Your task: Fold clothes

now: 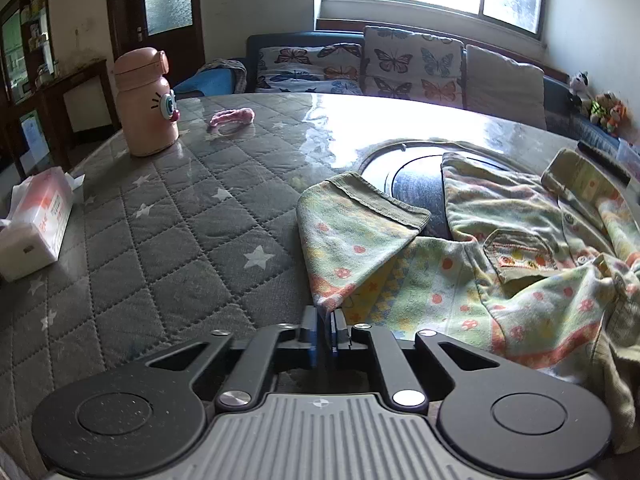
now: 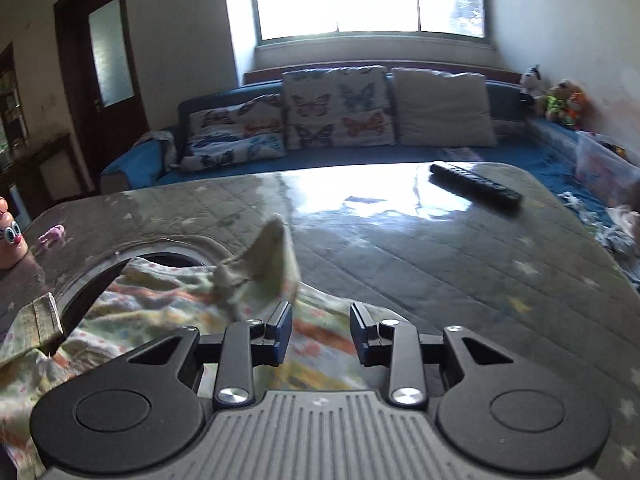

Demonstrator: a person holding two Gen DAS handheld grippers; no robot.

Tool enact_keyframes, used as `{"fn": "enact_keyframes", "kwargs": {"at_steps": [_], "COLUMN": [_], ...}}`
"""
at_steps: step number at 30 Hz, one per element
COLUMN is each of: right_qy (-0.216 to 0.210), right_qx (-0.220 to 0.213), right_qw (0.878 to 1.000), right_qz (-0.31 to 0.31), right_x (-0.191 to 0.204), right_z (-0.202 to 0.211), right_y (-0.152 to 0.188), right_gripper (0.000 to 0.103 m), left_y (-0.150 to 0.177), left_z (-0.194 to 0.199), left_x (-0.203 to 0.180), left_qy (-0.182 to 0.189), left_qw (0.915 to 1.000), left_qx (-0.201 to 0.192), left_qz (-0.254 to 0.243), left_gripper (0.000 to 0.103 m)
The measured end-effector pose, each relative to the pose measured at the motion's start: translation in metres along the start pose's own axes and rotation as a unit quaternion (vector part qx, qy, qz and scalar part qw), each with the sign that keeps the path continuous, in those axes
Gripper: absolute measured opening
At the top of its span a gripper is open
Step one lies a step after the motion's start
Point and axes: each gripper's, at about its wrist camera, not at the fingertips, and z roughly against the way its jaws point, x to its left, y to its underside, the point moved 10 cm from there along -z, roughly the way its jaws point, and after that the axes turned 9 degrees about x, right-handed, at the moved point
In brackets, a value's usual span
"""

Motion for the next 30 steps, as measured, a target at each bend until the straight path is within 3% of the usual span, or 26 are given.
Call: {"fn": "enact_keyframes", "kwargs": {"at_steps": [2, 7, 10, 12, 14, 16, 23, 30], "right_qy": [0.002, 0.011, 0.017, 0.018, 0.017, 0.025, 0.077, 0.136], "right_qx": [0.009, 0.036, 0.055, 0.060, 0.061, 0.053, 0.005, -0.033], "right_qw": [1.000, 0.998, 0.997, 0.997, 0.997, 0.998, 0.997, 0.990], "right_qz": [0.019, 0.045, 0.048, 0.045, 0.038, 0.036, 0.015, -0.023], "right_x": [0.010, 0.020, 0.019, 0.017, 0.015, 0.009, -0.028, -0.081], "right_z": [-0.018, -0.063, -0.087, -0.092, -0.093, -0.086, -0.034, 0.038], "right_y": [-0.011, -0.021, -0.024, -0.023, -0.021, -0.021, -0.021, 0.006], "right_gripper": [0.035, 0.035, 0.032, 0.013, 0.008, 0.003, 0.002, 0.002], "left_y": [-0.001, -0.008, -0.016, -0.021, -0.025, -0.027, -0.028, -0.026], "left_z": [0.000, 0.004, 0.008, 0.009, 0.005, -0.001, -0.020, -0.023], "left_x": [0.001, 0.002, -0.005, -0.012, -0.020, -0.027, -0.038, -0.036], "left_qy": [-0.005, -0.021, -0.022, -0.020, -0.018, -0.017, -0.023, -0.032], "left_qw": [1.0000, 0.9991, 0.9976, 0.9963, 0.9948, 0.9933, 0.9904, 0.9893], "left_qx": [-0.003, -0.016, -0.031, -0.039, -0.040, -0.037, -0.026, -0.028], "left_qz": [-0.008, -0.034, -0.057, -0.074, -0.091, -0.108, -0.133, -0.140], "left_gripper": [0.035, 0.051, 0.056, 0.060, 0.061, 0.061, 0.061, 0.060]}}
